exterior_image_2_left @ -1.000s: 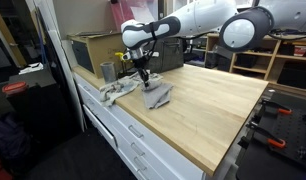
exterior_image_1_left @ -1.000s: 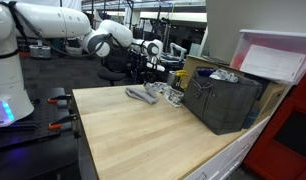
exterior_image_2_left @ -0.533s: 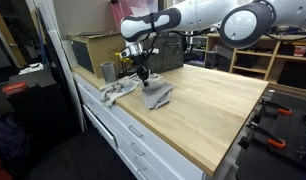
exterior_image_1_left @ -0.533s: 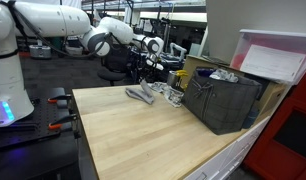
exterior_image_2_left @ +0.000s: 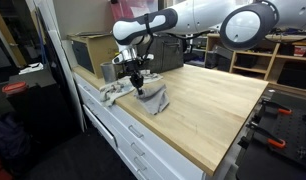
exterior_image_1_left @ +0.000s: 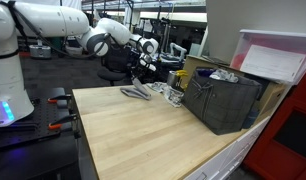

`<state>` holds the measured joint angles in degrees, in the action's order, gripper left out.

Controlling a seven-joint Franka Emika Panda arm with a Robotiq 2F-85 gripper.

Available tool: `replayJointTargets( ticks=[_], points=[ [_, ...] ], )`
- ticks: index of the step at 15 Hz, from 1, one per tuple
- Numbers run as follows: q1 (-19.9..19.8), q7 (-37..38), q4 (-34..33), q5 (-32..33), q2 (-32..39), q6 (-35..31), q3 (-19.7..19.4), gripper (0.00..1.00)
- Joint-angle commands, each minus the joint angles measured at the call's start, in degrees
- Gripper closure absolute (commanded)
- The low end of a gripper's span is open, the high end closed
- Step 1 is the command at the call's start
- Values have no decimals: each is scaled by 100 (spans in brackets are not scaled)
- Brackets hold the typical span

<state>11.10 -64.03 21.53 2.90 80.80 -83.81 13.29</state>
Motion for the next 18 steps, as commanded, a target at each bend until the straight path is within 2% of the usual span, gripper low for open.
replayJointTargets(
  ticks=[1,2,3,4,5,12,18],
  points=[
    [246,-4,-181,-141,267,-224,-252,86],
    [294,-76,-153,-108,314,-358,-301,68],
    [351,-111,-154,-66,367,-435,-363,60],
    [388,-171,-152,-57,420,-525,-396,59],
    [398,-116,73,-59,311,-665,-459,53],
    [493,87,-98,-77,411,-1056,-570,2],
    [372,250,106,80,218,-770,-826,0]
  ],
)
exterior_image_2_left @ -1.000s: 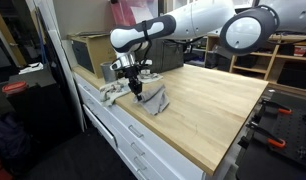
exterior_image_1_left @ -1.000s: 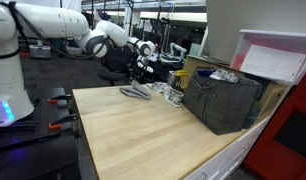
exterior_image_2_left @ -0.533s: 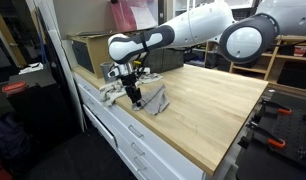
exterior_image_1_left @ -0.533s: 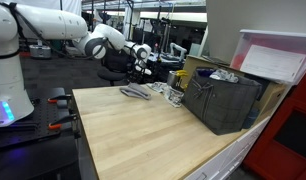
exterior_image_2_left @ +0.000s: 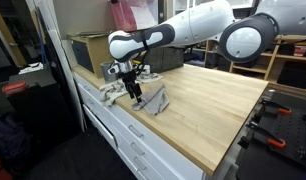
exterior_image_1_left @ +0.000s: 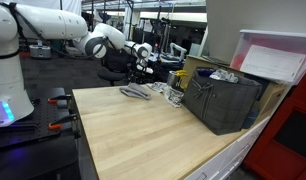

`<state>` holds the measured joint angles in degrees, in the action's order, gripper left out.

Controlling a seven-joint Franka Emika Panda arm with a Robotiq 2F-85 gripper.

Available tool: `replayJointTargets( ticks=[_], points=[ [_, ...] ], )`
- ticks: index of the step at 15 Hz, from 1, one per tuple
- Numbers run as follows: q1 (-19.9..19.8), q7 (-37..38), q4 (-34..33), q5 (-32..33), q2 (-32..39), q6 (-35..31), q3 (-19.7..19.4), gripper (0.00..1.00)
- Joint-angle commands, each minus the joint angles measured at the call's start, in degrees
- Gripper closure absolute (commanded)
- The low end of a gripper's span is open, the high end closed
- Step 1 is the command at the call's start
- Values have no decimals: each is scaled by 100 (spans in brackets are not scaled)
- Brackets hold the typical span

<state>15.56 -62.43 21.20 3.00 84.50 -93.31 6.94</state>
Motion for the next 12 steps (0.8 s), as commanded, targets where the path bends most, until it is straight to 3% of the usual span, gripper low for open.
replayJointTargets(
  ticks=[1,2,4,12],
  points=[
    [-108,67,145,106,-132,205,-256,0],
    [-144,42,95,156,-87,270,-334,0],
    [-246,54,-25,280,-13,448,-511,27],
    [-581,33,53,231,-183,603,-516,88]
  ],
)
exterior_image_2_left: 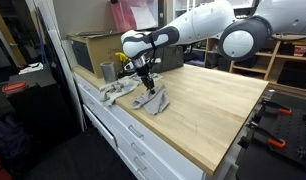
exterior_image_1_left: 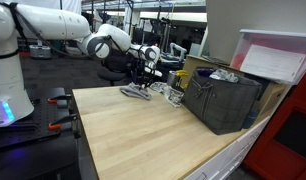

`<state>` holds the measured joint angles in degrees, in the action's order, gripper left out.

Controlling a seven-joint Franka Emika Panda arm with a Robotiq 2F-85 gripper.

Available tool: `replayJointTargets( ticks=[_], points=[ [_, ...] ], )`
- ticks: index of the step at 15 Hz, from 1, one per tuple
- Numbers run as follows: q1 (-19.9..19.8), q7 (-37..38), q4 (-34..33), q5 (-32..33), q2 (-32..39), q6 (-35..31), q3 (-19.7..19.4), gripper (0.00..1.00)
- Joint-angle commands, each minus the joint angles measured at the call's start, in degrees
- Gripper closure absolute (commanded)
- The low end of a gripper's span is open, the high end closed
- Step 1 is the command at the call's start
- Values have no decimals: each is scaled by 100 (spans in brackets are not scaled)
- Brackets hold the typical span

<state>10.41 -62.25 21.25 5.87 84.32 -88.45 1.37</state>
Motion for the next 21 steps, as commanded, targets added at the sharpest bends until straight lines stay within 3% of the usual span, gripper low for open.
replayJointTargets(
  ticks=[1,2,8,13,14,15,16,17,21],
  points=[
    [-87,-22,53,-107,-176,89,92,95],
    [-108,-54,52,-171,-183,64,159,100],
    [-228,-189,40,-538,-158,1,526,99],
    [-224,-302,14,-367,-116,-87,374,99],
    [-221,-295,5,-346,-120,-121,349,95],
    [-215,-278,-5,-341,-123,-166,334,70],
    [-224,-260,-12,-370,-123,-217,344,69],
    [-223,-271,-10,-386,-130,-259,358,92],
    [-184,-192,35,-495,-181,-378,464,100]
  ],
)
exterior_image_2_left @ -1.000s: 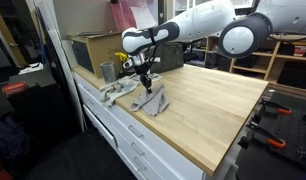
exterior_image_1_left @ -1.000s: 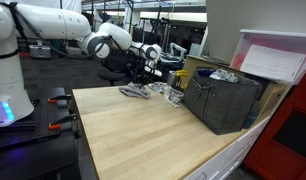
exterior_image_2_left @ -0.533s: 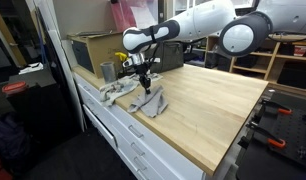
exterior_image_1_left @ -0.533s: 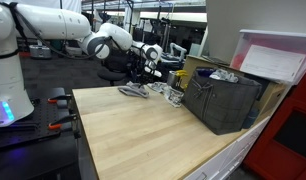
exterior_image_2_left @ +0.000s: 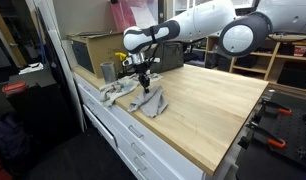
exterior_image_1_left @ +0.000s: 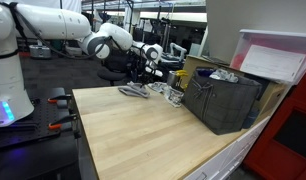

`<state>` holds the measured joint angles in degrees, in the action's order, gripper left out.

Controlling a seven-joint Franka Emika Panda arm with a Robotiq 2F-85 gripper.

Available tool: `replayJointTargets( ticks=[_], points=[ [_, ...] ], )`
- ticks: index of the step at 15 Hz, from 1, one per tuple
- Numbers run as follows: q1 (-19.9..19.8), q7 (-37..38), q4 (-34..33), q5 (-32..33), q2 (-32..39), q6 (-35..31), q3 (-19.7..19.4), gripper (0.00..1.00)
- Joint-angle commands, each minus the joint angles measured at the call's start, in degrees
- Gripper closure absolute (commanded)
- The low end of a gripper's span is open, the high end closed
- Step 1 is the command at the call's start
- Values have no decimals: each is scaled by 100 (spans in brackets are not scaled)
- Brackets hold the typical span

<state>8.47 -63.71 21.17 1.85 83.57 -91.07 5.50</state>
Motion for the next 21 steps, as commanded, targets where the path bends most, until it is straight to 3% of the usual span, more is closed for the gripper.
replayJointTargets(
  ticks=[1,2,3,5,8,9,10,12,15,16,21],
  points=[
    [27,-11,48,-107,-109,-121,65,99],
    [39,10,47,-120,-114,-130,83,96],
    [50,25,45,-123,-122,-126,98,70],
    [66,41,36,-128,-142,-121,121,65],
    [86,56,38,-138,-178,-112,149,41],
    [89,37,40,-146,-188,-106,159,41],
    [91,37,46,-156,-191,-98,166,76],
    [78,37,49,-205,-174,-115,202,72],
    [72,44,47,-277,-147,-140,230,95],
    [71,44,44,-293,-146,-144,237,99],
    [112,-191,49,-265,-169,-108,243,99]
  ],
)
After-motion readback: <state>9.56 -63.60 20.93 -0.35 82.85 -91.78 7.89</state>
